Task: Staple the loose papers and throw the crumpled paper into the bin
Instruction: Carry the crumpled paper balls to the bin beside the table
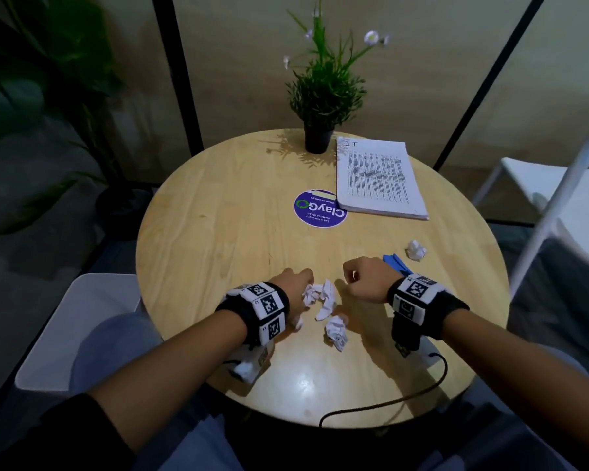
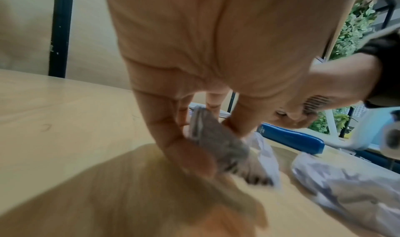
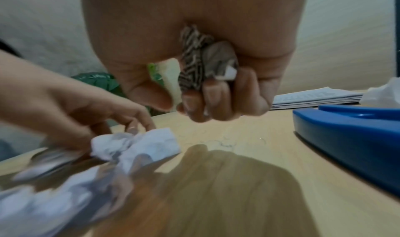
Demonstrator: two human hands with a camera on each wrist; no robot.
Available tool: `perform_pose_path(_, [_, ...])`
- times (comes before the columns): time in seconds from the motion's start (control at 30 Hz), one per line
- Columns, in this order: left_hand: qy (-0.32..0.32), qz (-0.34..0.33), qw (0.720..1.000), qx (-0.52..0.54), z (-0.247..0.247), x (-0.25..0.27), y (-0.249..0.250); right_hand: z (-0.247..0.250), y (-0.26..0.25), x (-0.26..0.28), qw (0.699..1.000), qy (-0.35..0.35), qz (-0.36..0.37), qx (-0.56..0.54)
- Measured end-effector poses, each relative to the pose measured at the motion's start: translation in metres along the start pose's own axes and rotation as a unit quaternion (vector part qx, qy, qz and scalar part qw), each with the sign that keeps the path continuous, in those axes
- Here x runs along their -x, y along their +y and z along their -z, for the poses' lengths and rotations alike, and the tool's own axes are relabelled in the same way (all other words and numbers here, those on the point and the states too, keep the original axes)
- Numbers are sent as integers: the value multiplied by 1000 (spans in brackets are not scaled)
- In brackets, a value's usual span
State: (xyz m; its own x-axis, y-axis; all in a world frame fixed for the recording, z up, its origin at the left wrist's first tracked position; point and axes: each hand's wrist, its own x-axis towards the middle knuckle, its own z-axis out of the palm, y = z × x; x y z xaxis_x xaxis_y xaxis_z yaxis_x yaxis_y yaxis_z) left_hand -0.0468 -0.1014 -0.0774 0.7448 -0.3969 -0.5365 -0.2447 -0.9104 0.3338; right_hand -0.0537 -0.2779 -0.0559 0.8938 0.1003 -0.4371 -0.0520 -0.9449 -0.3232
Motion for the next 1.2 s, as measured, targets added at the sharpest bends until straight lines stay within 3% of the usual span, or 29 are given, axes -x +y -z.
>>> perform_pose_path(0.1, [26, -19, 999, 4, 7, -7, -1, -10, -5, 15, 999, -23, 13, 18])
perform_pose_path(0.27, [81, 9, 995, 51, 12, -10, -5, -34, -13, 27, 990, -101, 0, 102])
perform_pose_path(0.5, [105, 21, 992, 70, 19, -5, -3, -38, -5, 16, 993, -96, 16, 65])
perform_pose_path(0.6, [92, 13, 994, 60, 19, -4, 0, -20, 2, 13, 998, -48, 11, 44])
perform_pose_path(0.7, [60, 12, 998, 22, 14, 0, 5, 7, 19, 6, 998, 44, -25, 23])
perform_pose_path(0.87, [30, -4, 999, -38, 4, -2, 9, 51, 62, -12, 977, 187, -98, 27])
perform_pose_path(1.03, [33, 13, 997, -69, 1, 1, 10, 61, 99, -24, 969, 154, -176, 76])
perform_pose_path(1.2, [31, 26, 998, -50, 0, 0, 3, 55, 111, -39, 980, 96, -162, 65])
